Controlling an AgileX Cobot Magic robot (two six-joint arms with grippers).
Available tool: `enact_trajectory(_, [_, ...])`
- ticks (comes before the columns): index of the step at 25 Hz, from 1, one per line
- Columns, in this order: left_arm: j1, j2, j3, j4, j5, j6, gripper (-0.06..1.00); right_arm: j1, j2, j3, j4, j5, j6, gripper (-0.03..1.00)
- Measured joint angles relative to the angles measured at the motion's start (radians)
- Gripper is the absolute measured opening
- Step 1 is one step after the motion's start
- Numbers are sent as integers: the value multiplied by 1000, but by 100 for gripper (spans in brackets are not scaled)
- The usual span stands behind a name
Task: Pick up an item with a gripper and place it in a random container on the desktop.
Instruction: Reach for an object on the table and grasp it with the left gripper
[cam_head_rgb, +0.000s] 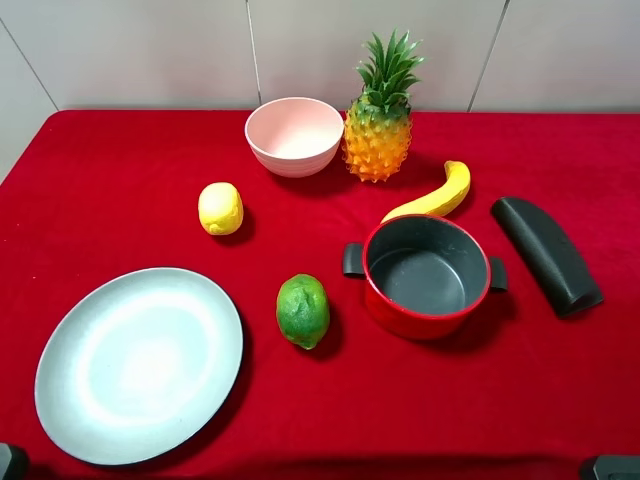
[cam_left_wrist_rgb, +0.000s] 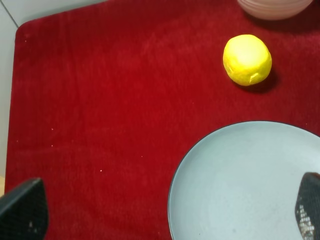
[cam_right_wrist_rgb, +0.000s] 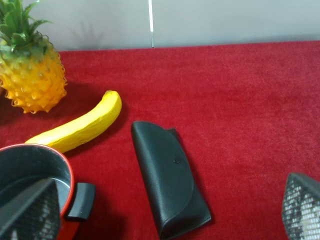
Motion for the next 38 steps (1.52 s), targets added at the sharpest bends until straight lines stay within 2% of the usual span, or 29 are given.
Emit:
enact_trajectory(20, [0, 0, 0, 0, 0, 0, 96, 0, 0, 0, 0, 0, 0, 69])
enact_trajectory(29, [0, 7, -2, -9, 2, -75, 96, 0, 0, 0, 0, 0, 0, 69])
enact_trajectory(38, [0, 269, -101, -28, 2, -72, 96, 0, 0, 0, 0, 0, 0, 69])
